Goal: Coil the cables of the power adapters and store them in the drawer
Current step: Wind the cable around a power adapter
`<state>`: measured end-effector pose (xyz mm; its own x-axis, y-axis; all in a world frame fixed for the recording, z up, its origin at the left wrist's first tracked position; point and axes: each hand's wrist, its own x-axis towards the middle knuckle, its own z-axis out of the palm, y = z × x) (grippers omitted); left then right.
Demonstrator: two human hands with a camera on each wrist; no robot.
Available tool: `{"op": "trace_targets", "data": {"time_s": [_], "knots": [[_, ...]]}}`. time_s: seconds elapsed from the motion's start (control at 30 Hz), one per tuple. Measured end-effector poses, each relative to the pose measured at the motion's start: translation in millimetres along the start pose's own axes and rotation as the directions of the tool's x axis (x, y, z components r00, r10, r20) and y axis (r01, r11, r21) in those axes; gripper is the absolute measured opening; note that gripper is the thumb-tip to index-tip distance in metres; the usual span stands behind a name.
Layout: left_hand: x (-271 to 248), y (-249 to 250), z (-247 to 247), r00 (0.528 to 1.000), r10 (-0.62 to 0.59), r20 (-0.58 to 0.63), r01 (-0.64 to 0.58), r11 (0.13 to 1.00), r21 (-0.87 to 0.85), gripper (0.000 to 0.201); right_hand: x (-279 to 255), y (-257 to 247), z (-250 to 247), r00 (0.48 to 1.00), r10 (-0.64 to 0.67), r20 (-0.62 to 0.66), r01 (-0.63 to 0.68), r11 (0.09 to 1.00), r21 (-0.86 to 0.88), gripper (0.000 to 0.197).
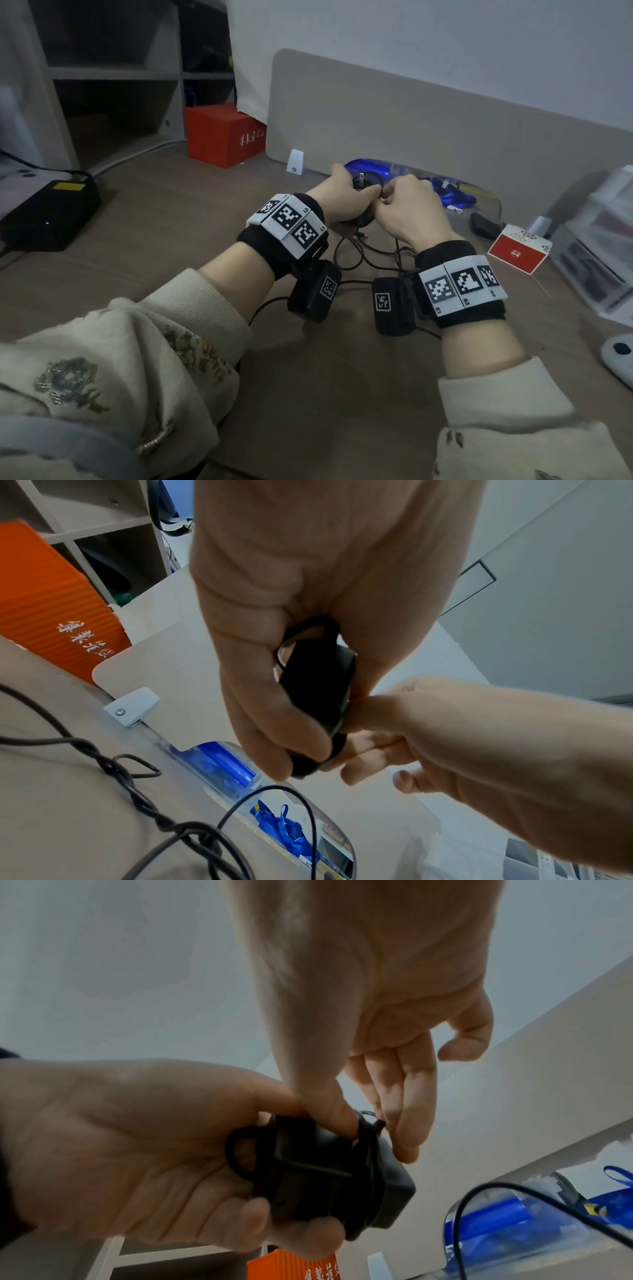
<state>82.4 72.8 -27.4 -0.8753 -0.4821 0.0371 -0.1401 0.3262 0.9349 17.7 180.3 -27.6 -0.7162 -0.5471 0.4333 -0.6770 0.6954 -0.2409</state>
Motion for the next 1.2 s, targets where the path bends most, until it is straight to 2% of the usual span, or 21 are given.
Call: {"op": "trace_targets", "data": {"time_s": [0.2, 0.57, 0.73, 0.83, 0.93, 1.2], "knots": [[3.3, -2.6, -0.6, 1.0, 0.003, 0.004, -0.003, 1.0, 0.02, 0.065, -0.9, 1.7, -3.1, 0.998, -0.023, 0.063, 0.024, 0.999, -0.022, 0.036], [9.3, -3.9, -0.7, 1.0, 0.005, 0.03, -0.004, 0.999, -0.046, 0.055, -3.2, 3.7, -9.3, 0.992, -0.105, 0.071, 0.108, 0.993, -0.04, 0.04], [6.0, -1.0, -1.7, 0.999, 0.024, 0.041, -0.021, 0.998, -0.062, 0.035, -2.6, 6.2, -9.8, 0.993, -0.115, 0.012, 0.113, 0.989, 0.09, 0.037], [7.5, -1.4, -3.9, 0.999, 0.032, 0.005, -0.032, 0.999, -0.021, 0.044, -2.8, 5.0, -8.7, 0.993, -0.111, 0.041, 0.104, 0.986, 0.133, 0.04], [6.8, -1.0, -5.3, 1.0, 0.018, 0.01, -0.018, 1.0, -0.017, 0.052, -2.8, 4.0, -7.9, 0.99, -0.136, 0.045, 0.131, 0.987, 0.087, 0.041], [1.8, 3.0, -5.7, 1.0, 0.006, 0.027, -0.006, 1.0, 0.003, 0.055, -3.5, 4.2, -9.9, 0.986, -0.164, 0.021, 0.165, 0.983, -0.083, 0.033]]}}
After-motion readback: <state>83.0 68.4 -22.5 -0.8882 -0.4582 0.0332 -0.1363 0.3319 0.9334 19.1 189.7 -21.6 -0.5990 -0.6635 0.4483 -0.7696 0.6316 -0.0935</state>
